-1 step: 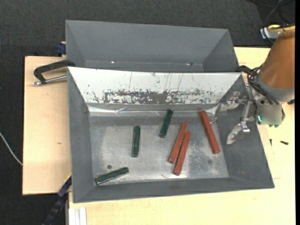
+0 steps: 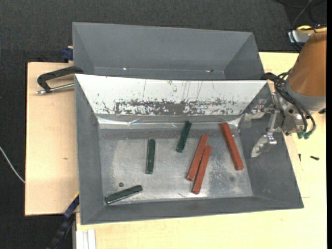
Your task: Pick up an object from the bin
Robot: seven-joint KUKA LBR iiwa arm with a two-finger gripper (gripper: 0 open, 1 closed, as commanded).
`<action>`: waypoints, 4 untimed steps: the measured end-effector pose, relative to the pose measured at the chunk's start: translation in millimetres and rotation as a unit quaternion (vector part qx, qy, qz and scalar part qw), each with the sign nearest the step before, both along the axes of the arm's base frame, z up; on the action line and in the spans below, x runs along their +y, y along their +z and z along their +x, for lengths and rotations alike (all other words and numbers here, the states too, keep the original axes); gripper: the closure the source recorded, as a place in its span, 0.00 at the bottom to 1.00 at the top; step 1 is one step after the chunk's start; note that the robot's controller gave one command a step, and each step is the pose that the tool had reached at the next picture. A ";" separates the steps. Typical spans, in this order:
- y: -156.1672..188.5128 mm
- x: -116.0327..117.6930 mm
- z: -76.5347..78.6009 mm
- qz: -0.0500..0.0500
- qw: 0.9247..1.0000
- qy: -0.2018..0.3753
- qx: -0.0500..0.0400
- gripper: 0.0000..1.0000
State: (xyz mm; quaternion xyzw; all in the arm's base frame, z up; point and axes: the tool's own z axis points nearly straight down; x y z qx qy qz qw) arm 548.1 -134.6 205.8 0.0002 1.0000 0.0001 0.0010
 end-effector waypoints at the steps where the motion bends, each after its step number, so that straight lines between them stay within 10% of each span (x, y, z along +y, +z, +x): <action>1: -21.6 24.8 9.2 -0.002 0.998 0.062 -0.003 0.00; 3: -118.9 59.9 23.8 0.001 0.976 0.217 0.002 0.00; 4: -128.6 101.4 40.1 -0.003 0.950 0.313 0.000 1.00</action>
Offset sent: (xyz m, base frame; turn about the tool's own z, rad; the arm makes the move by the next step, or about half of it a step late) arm 0.0315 0.0514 -0.1110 -0.3341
